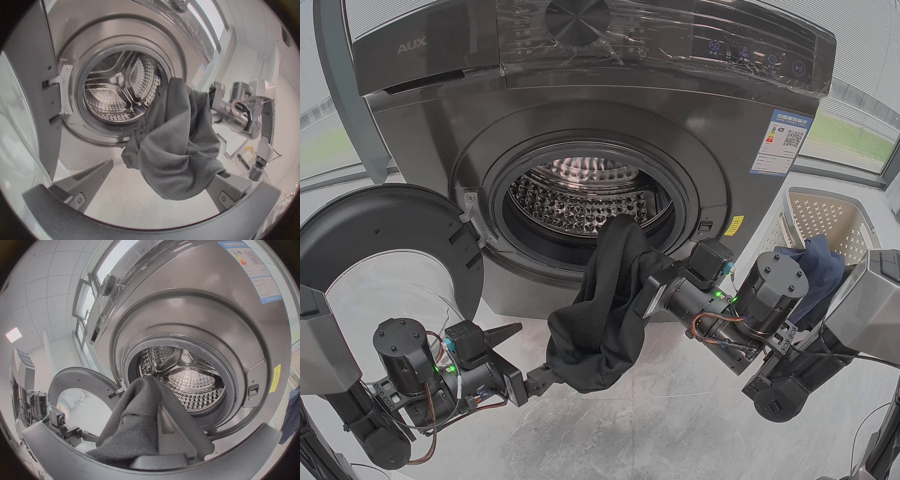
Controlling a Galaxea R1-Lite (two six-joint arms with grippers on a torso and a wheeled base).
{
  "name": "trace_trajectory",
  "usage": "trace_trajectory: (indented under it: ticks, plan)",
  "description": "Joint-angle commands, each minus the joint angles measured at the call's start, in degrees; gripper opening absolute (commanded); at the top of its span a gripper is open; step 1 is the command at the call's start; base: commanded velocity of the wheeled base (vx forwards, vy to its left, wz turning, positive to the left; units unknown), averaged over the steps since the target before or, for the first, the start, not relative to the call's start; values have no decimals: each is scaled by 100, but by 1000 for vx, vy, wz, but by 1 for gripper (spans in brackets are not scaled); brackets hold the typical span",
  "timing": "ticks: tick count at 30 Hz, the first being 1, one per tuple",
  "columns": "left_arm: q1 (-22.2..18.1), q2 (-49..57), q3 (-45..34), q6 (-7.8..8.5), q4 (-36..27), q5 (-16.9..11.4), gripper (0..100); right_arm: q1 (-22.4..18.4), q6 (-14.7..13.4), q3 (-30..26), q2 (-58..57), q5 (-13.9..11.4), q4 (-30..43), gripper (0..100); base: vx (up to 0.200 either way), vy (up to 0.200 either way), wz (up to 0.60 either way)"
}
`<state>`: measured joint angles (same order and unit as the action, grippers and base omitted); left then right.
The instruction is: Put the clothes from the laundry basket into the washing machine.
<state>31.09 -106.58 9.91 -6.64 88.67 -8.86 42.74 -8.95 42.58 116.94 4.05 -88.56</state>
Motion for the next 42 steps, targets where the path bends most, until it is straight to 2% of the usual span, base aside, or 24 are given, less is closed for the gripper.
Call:
trace_trajectory:
  ticks: [1,8,12,18,25,33,36,39,42]
  plan:
    - [82,-135,-253,76,1,-124,100,-3,7,31,-5,0,-3,0,0,0,0]
    - [161,-170,-464,155,1,-133,100,-11,7,48,-14,0,-3,0,0,0,0]
    - [214,-223,-578,251,1,-142,100,-20,7,66,-31,0,-3,0,0,0,0]
    - [214,-187,-631,251,1,-133,100,-82,-28,13,-40,8,-3,0,0,0,0]
    - [486,-205,-938,260,10,-133,100,-117,-28,-22,-146,17,-3,0,0,0,0]
    - [477,-223,-982,269,-8,-142,100,-126,-37,-22,-146,17,-3,0,0,0,0]
    - [486,-161,-886,269,10,-133,100,-108,-28,-4,-146,17,-3,0,0,0,0]
    - [477,190,-464,243,10,-133,100,-38,-28,-31,-154,26,-3,0,0,0,0]
    - [469,419,-235,146,1,-160,100,-38,-2,5,-190,17,6,0,0,0,0]
